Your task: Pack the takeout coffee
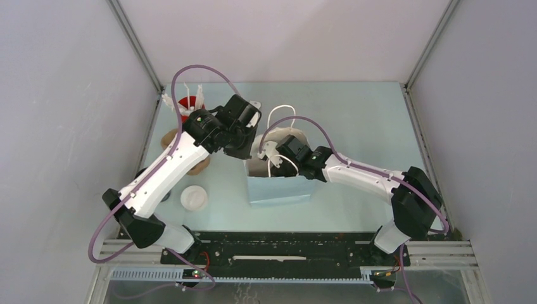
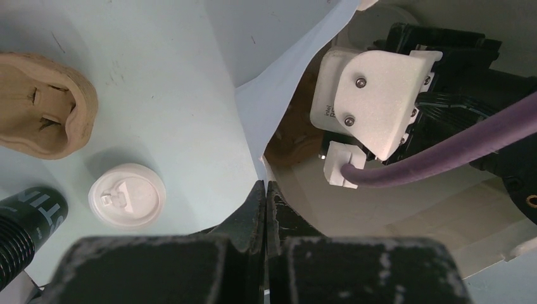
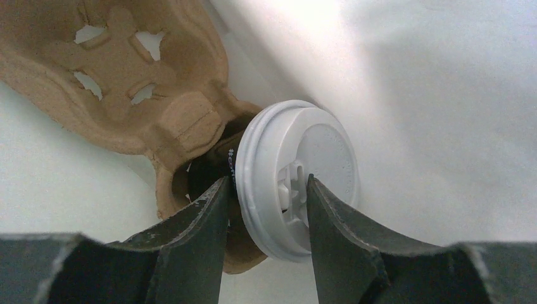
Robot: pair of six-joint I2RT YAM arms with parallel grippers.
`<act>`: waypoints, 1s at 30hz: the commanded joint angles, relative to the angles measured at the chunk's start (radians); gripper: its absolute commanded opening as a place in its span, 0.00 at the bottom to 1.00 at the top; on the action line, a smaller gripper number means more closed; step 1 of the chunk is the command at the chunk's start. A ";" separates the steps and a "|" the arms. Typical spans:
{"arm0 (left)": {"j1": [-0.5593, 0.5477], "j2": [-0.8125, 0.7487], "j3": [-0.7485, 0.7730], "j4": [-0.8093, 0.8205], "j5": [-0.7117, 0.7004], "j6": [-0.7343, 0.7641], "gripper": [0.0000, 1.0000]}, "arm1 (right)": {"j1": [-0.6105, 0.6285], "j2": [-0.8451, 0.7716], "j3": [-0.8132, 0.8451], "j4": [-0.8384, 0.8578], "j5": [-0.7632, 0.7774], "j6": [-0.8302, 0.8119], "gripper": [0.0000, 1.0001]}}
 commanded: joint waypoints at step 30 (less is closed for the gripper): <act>0.013 0.012 0.002 0.054 -0.094 -0.038 0.00 | 0.035 -0.167 0.299 -0.260 -0.002 0.165 0.79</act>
